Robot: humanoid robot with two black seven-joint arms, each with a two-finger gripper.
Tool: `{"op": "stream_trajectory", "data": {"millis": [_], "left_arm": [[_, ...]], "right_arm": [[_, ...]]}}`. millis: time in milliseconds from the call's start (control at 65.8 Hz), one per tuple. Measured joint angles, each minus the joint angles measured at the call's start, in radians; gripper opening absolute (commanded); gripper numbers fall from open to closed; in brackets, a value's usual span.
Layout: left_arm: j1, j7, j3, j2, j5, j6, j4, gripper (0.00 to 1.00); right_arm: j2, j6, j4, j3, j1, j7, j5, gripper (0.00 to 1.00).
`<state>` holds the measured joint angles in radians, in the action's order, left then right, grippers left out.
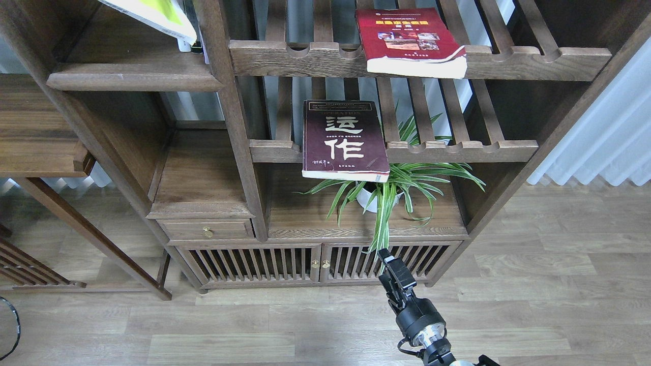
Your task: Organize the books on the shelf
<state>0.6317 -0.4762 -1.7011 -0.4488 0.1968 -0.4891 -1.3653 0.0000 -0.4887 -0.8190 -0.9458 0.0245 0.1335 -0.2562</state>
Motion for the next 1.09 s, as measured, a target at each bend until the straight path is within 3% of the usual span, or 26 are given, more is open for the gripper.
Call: {"op": "stream_trajectory", "data": {"millis": [502, 1095], "left_arm": [[0.053, -0.013, -0.003, -0.179, 0.078, 0.001, 0.068, 0.04], [0.315, -0.013, 0.184, -0.145, 0.229, 0.0, 0.289, 0.04]], "right_arm": [[0.0, 0.0, 0.0, -0.001, -0.002, 0.0, 0.0, 0.99], [0.0, 0.0, 0.0, 0.002, -0.011, 0.0, 0.0, 0.99]]}}
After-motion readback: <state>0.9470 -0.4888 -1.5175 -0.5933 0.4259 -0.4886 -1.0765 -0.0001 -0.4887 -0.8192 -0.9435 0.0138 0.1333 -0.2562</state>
